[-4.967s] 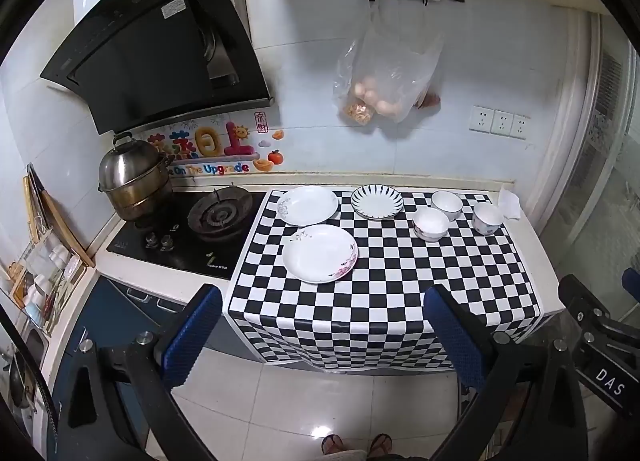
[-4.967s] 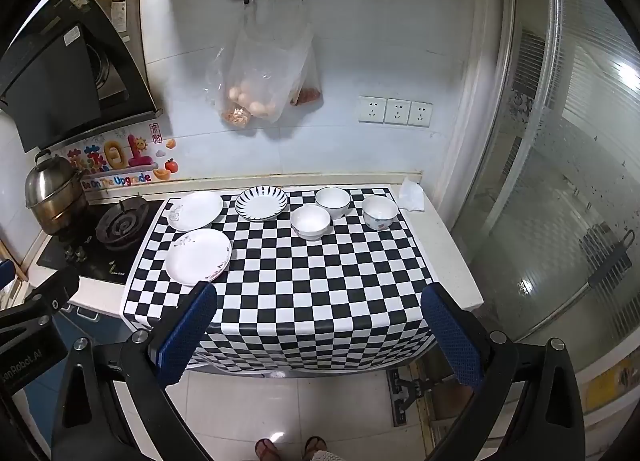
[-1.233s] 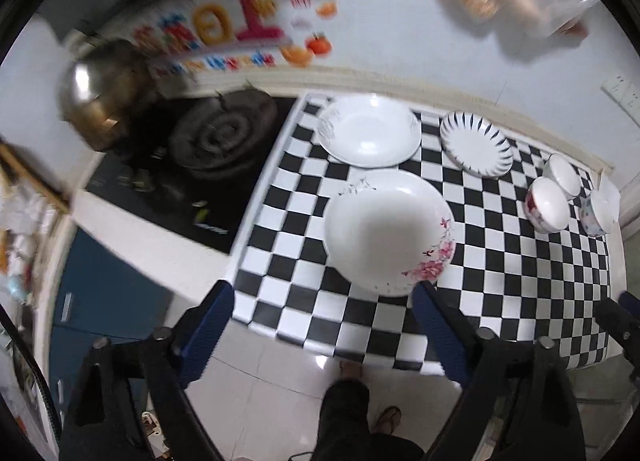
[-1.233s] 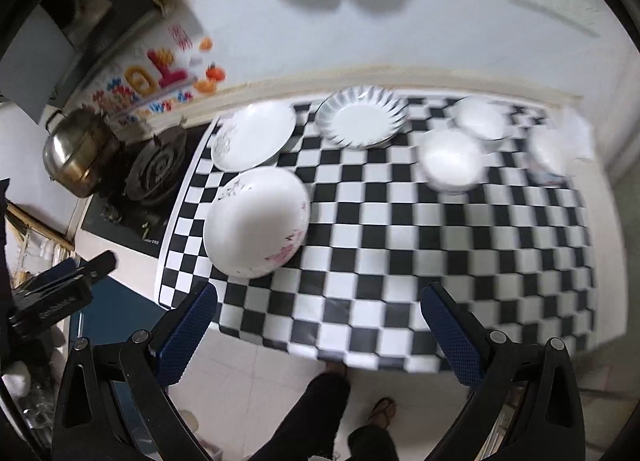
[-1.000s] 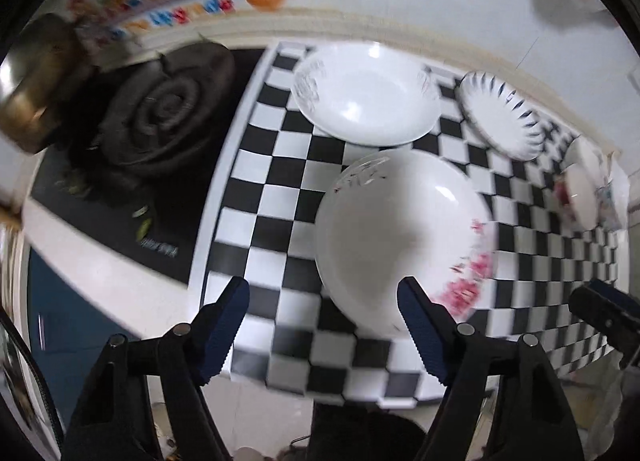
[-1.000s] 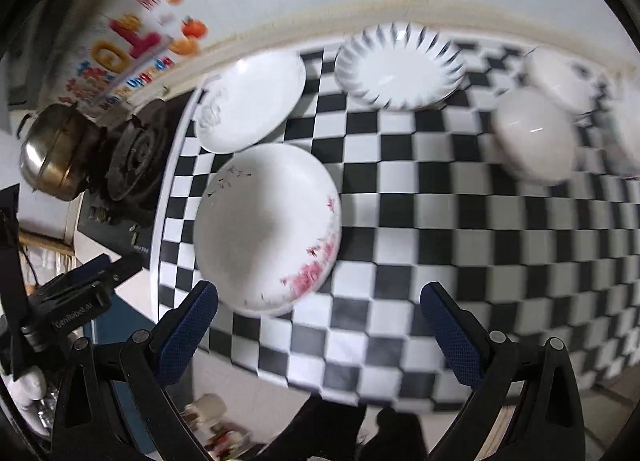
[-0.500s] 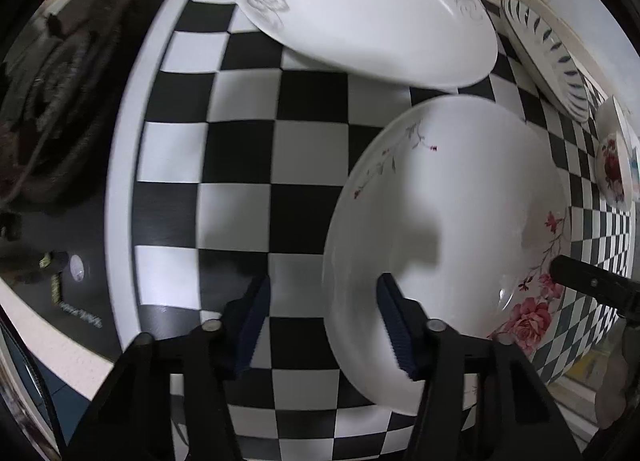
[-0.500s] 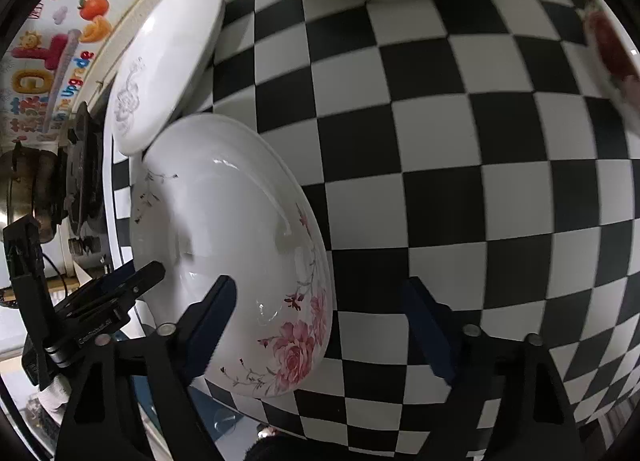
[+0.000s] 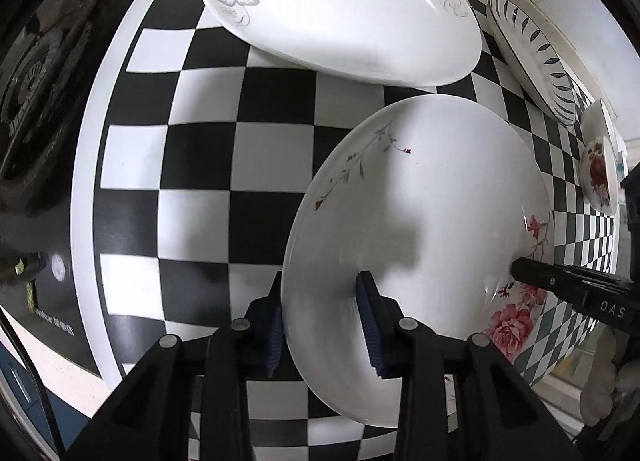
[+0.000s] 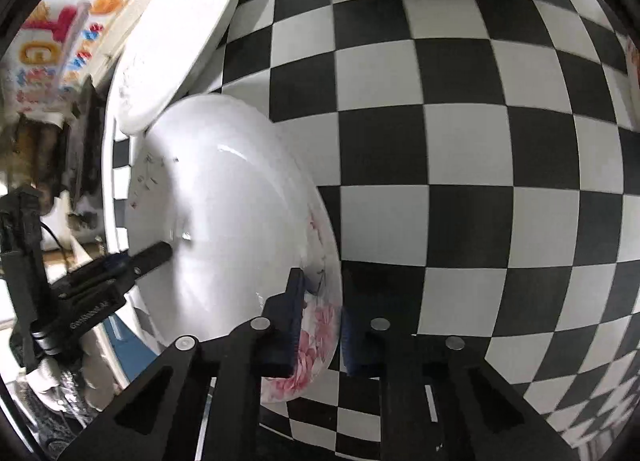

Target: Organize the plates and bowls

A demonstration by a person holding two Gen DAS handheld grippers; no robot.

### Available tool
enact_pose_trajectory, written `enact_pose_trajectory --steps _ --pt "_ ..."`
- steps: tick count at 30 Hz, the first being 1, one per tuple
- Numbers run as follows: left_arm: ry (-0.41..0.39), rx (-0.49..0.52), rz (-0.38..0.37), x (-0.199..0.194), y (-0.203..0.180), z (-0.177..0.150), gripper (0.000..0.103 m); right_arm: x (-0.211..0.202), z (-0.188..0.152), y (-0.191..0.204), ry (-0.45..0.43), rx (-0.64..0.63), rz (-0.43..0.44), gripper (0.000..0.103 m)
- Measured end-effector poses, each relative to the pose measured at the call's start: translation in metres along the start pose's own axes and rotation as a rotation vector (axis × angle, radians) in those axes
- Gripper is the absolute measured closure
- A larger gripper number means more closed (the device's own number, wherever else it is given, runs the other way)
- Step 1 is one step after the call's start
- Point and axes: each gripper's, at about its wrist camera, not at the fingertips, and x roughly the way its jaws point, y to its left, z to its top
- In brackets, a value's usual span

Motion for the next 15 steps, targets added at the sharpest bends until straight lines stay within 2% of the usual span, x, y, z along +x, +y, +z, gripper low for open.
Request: enact_pose_trajectory --steps 8,15 --pt "0.001 0.042 0.026 -0.008 -0.043 -0.002 0.074 -0.024 -0.01 -0.03 -0.024 -0.003 -0.006 0.087" --pt "0.002 0.118 0.013 -0.008 -0.1 -0.005 0.074 -0.059 -0.026 -0.081 -0.067 0.039 -0.013 0.087"
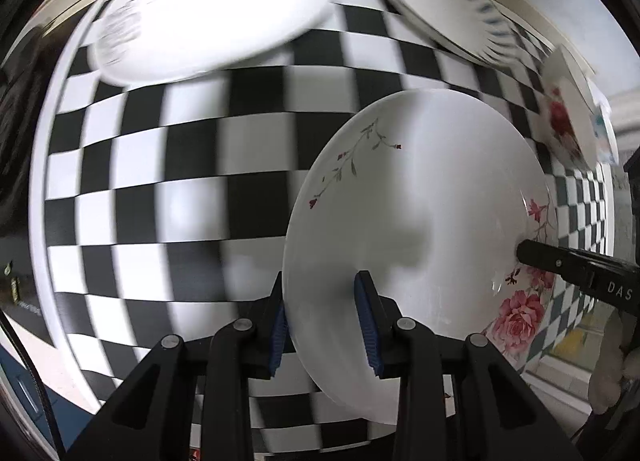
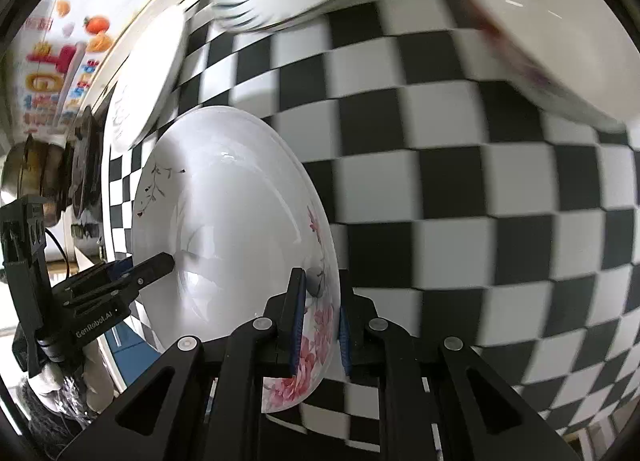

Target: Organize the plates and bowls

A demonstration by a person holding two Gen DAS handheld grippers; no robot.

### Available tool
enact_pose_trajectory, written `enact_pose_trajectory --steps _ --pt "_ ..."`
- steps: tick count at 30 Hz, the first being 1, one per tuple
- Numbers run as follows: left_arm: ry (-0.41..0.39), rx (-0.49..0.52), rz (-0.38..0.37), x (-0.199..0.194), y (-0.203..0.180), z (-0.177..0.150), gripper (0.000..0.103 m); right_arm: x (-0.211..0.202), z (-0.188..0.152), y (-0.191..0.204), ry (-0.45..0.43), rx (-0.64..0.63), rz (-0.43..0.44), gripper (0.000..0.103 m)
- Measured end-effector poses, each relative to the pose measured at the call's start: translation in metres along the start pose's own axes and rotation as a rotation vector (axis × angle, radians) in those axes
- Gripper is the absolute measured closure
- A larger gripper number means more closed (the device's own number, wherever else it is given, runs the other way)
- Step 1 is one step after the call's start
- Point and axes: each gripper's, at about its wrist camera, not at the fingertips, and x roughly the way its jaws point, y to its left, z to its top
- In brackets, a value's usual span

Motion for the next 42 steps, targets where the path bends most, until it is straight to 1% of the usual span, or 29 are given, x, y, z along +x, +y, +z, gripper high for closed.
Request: enact_pose_trajectory --steps 3,8,9,10,11,15,17,20,22,23,25,26,28,29,30,31,33,35,36,37,39,41,42 --pt "0.023 0.014 -0.011 0.012 -0.014 -0.001 0.074 -0.011 -0.003 -0.027 -0.008 0.022 -0.019 0.087" --pt "0.032 0.019 0.0 0.017 -0.023 0.004 0.074 -0.019 -0.008 -0.046 -0.023 0.025 -0.037 0.087" --pt "0.03 0.018 0.006 0.015 -0.023 0.006 0.074 -0.018 -0.007 -0.046 -0.024 0.021 -0.037 0.087" --pt "0.024 0.021 0.013 0.025 -0.019 -0.008 0.074 -0.018 -0.008 -0.048 -0.025 0.017 -0.039 0.087" --pt "0.022 0.021 0.02 0.024 -0.019 -0.007 0.074 -0.017 -0.009 -0.05 -0.025 0.014 -0.04 0.087" --pt "0.013 0.017 0.039 0.029 -0.032 -0.015 0.074 -0.015 -0.009 -0.053 -0.022 0.018 -0.027 0.087" --pt "0.005 0.016 0.054 0.039 -0.062 -0.028 0.074 -0.011 -0.01 -0.054 -0.013 0.022 -0.026 0.086" --pt "0.003 0.013 0.076 0.036 -0.07 -0.028 0.074 -0.008 -0.01 -0.054 0.005 0.019 -0.033 0.083" --pt "-0.002 -0.004 0.079 0.034 -0.073 -0.027 0.073 -0.005 -0.009 -0.049 0.02 0.021 -0.045 0.083" --pt "-0.008 -0.015 0.082 0.032 -0.072 -0.027 0.073 -0.007 -0.008 -0.049 0.025 0.023 -0.05 0.082" --pt "-0.032 -0.048 0.084 0.017 -0.065 -0.029 0.073 -0.016 -0.008 -0.049 0.016 0.025 -0.069 0.075" --pt "-0.048 -0.066 0.082 0.01 -0.061 -0.03 0.073 -0.022 -0.007 -0.048 0.01 0.029 -0.078 0.068" --pt "-0.087 -0.114 0.075 -0.011 -0.049 -0.033 0.073 -0.045 -0.008 -0.045 -0.019 0.031 -0.08 0.064" --pt "-0.106 -0.149 0.065 -0.023 -0.04 -0.035 0.073 -0.056 -0.008 -0.041 -0.032 0.026 -0.074 0.06" --pt "-0.122 -0.18 0.053 -0.033 -0.032 -0.035 0.071 -0.068 -0.007 -0.035 -0.046 0.016 -0.063 0.054" --pt "-0.142 -0.218 0.04 -0.044 -0.019 -0.034 0.071 -0.08 -0.005 -0.026 -0.057 0.003 -0.045 0.051" --pt "-0.166 -0.271 0.015 -0.057 0.002 -0.03 0.069 -0.096 0.005 -0.004 -0.066 -0.028 0.01 0.04" --pt "-0.194 -0.336 -0.02 -0.067 0.03 -0.019 0.065 -0.103 0.027 0.029 -0.062 -0.091 0.075 0.036" --pt "-0.203 -0.354 -0.023 -0.064 0.041 -0.019 0.064 -0.103 0.041 0.047 -0.061 -0.128 0.103 0.036" --pt "-0.215 -0.384 -0.022 -0.065 0.057 -0.009 0.064 -0.099 0.058 0.068 -0.057 -0.165 0.124 0.036" --pt "-0.222 -0.432 -0.02 -0.063 0.083 0.004 0.064 -0.087 0.09 0.104 -0.054 -0.233 0.132 0.036" --pt "-0.22 -0.481 -0.04 -0.059 0.11 0.026 0.064 -0.068 0.128 0.141 -0.055 -0.314 0.119 0.036" --pt "-0.218 -0.498 -0.046 -0.057 0.12 0.034 0.064 -0.057 0.147 0.156 -0.04 -0.335 0.112 0.036"
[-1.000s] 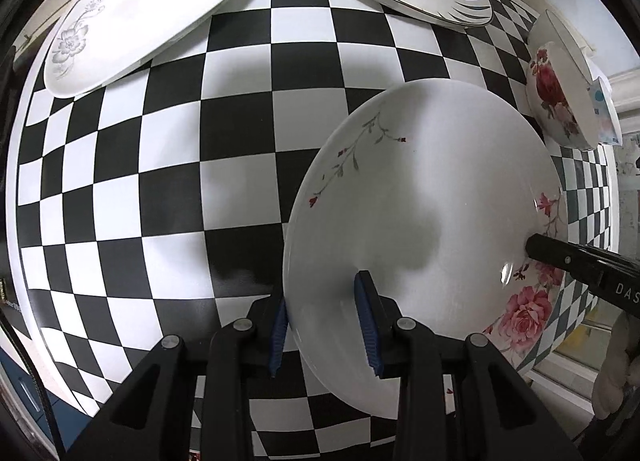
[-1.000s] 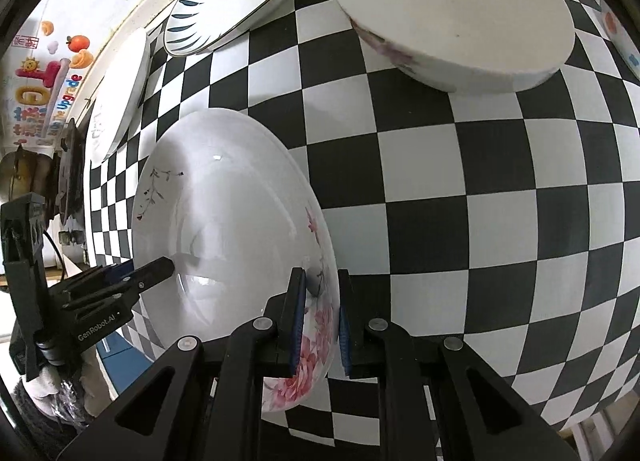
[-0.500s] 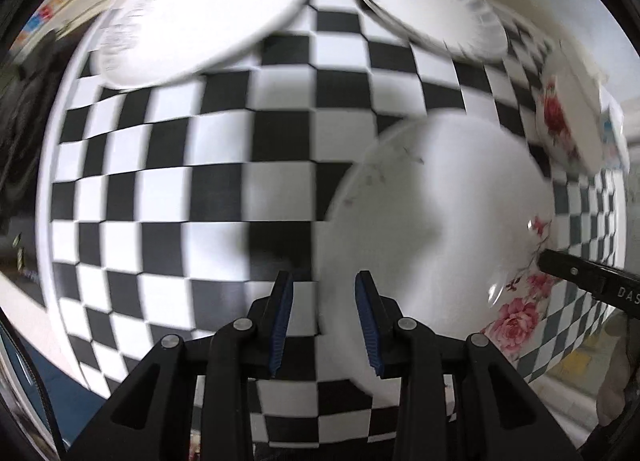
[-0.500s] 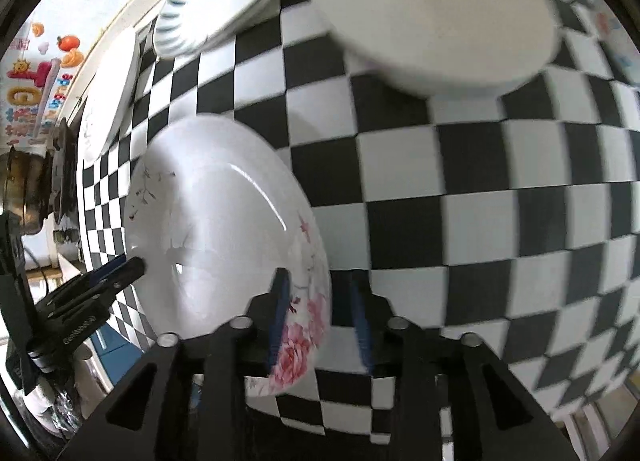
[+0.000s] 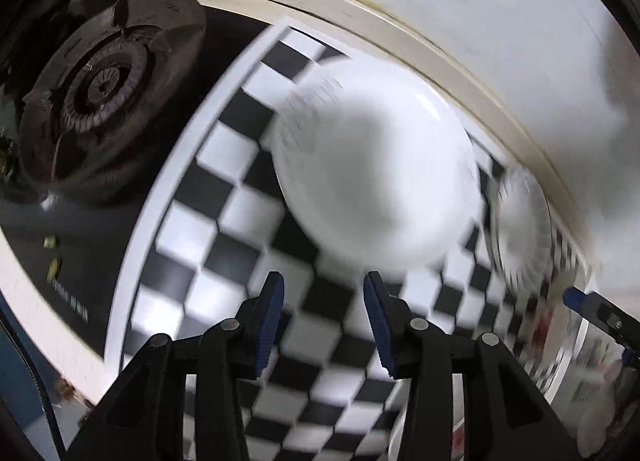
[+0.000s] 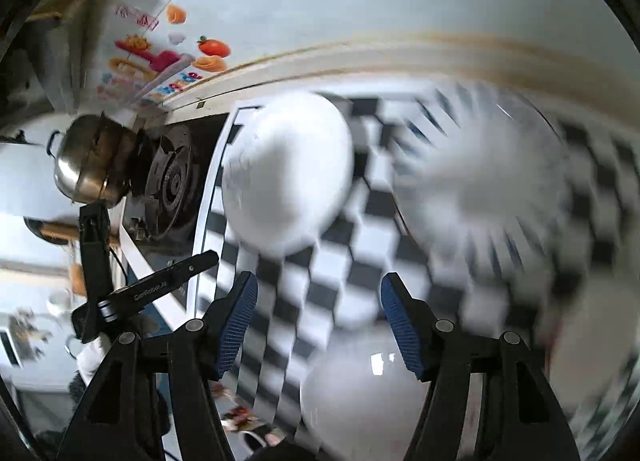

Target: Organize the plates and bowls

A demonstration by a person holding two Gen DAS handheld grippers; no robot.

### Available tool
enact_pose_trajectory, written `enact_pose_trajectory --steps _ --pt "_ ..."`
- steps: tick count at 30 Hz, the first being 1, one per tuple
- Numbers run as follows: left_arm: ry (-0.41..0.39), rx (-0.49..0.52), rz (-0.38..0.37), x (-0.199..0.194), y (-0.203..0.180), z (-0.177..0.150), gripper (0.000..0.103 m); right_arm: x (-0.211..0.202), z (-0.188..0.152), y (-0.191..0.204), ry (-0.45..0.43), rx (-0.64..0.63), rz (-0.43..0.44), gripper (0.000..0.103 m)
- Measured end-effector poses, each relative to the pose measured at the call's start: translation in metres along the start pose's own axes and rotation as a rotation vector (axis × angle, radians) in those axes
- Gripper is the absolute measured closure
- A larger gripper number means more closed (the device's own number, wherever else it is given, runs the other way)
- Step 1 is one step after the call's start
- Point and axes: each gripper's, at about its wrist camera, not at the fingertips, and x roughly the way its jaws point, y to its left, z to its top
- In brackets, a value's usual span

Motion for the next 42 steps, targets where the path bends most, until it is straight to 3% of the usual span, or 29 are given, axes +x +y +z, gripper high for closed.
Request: enact_pose_trajectory --steps 7,11,22,27,31,35,39,42 --pt "0.047 -0.049 0.008 0.043 0.012 0.062 0.064 0.074 0.105 0.017 0.087 -0.078 -0.043 0.038" --pt "0.078 -0.043 0.032 0.061 0.01 0.079 0.063 0.104 0.134 0.014 0.15 -0.073 -0.057 0.048" --pt "0.13 0.004 0.031 0.09 0.003 0.089 0.066 0.152 0.141 0.004 0.278 -0.078 -0.069 0.076" --pt "0.131 0.015 0.024 0.09 0.003 0.087 0.067 0.131 0.143 0.017 0.211 -0.136 -0.131 0.077" --pt "0.129 0.013 0.021 0.091 0.009 0.097 0.067 0.136 0.148 0.007 0.25 -0.127 -0.187 0.076" --pt "0.125 0.004 0.012 0.089 0.012 0.098 0.068 0.155 0.145 0.0 0.317 -0.119 -0.168 0.076" --pt "0.107 0.007 0.01 0.084 0.019 0.099 0.076 0.174 0.138 -0.009 0.379 -0.109 -0.152 0.074" --pt "0.094 0.004 -0.004 0.082 0.024 0.098 0.078 0.169 0.138 -0.007 0.341 -0.126 -0.12 0.074"
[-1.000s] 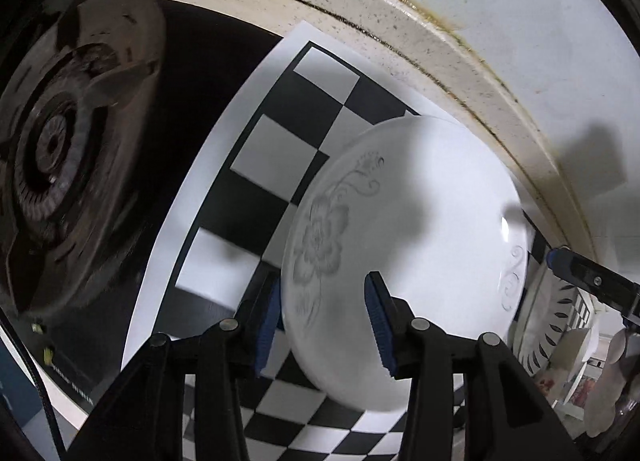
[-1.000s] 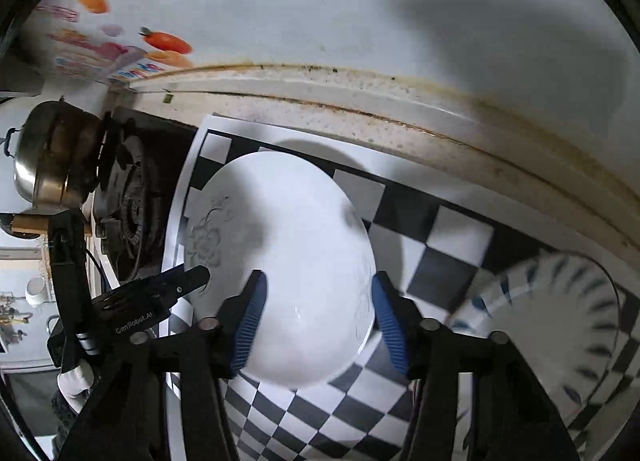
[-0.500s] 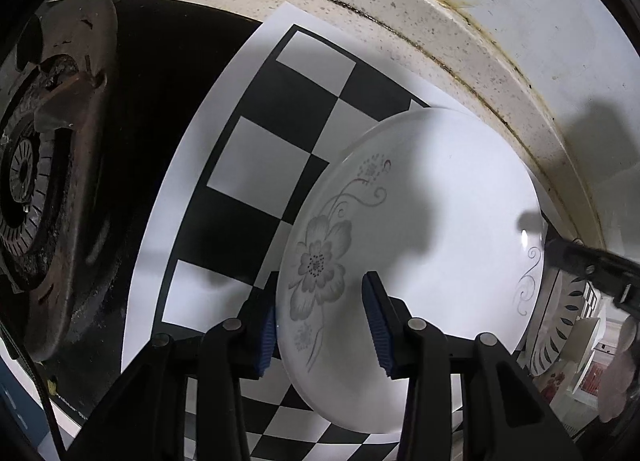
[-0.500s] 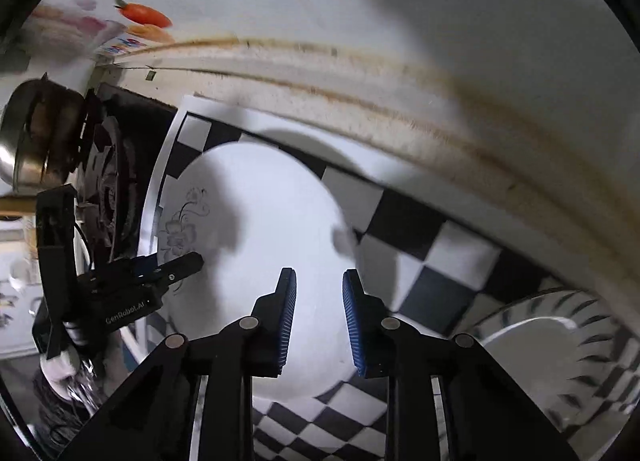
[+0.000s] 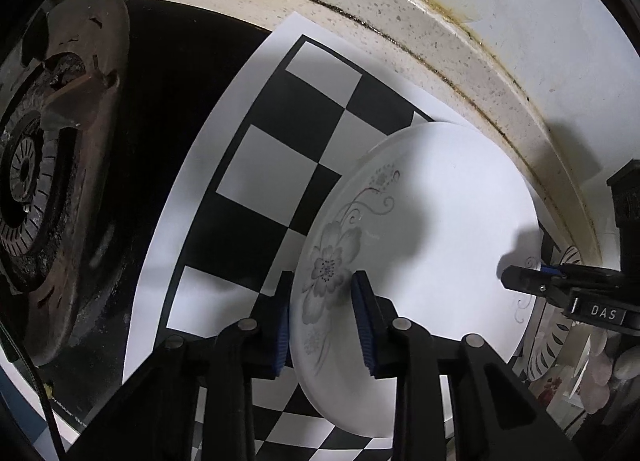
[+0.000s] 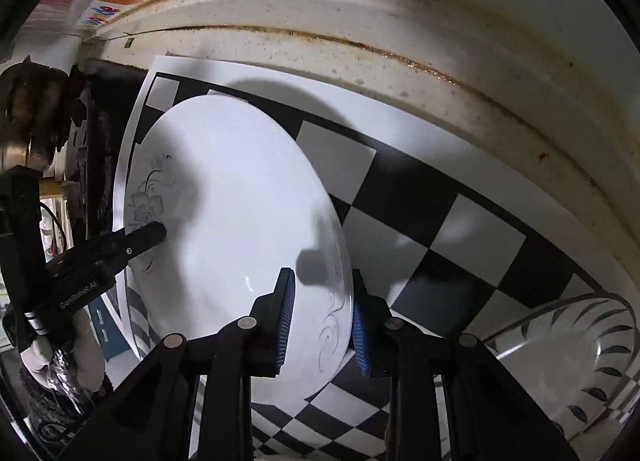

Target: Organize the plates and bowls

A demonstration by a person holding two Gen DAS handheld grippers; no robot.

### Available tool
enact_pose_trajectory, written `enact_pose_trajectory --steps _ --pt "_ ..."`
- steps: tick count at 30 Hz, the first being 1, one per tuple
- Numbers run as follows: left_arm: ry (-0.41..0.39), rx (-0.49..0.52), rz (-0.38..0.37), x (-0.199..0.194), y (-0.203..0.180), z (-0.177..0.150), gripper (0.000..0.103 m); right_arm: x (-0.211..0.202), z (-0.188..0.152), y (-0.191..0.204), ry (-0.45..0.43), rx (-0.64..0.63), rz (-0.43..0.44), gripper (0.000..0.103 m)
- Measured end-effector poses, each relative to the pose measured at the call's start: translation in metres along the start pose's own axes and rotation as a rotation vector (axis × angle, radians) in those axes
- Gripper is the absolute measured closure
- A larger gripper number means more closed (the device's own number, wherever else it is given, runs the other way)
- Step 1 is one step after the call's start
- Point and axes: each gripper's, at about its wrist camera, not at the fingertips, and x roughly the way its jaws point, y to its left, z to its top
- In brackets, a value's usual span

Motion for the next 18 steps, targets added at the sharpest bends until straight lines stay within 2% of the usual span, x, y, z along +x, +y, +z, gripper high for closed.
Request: enact_pose_trajectory --steps 3,7,12,18 --pt "-0.014 0.013 0.014 -0.004 -0.001 -0.002 0.078 -0.007 -0.006 -0.003 -0.054 -0.008 -0.009 0.083" --pt "-0.049 0.037 0.025 -0.019 -0.008 -0.008 0.078 -0.021 -0.018 -0.014 -0.117 0.015 0.064 0.086" --pt "-0.073 0.079 0.039 -0.041 -0.023 -0.022 0.078 -0.046 -0.04 -0.017 -0.146 0.016 0.09 0.086" --pt "-0.104 0.175 0.022 -0.077 -0.061 -0.065 0.078 -0.092 -0.113 -0.026 -0.223 0.058 0.103 0.087"
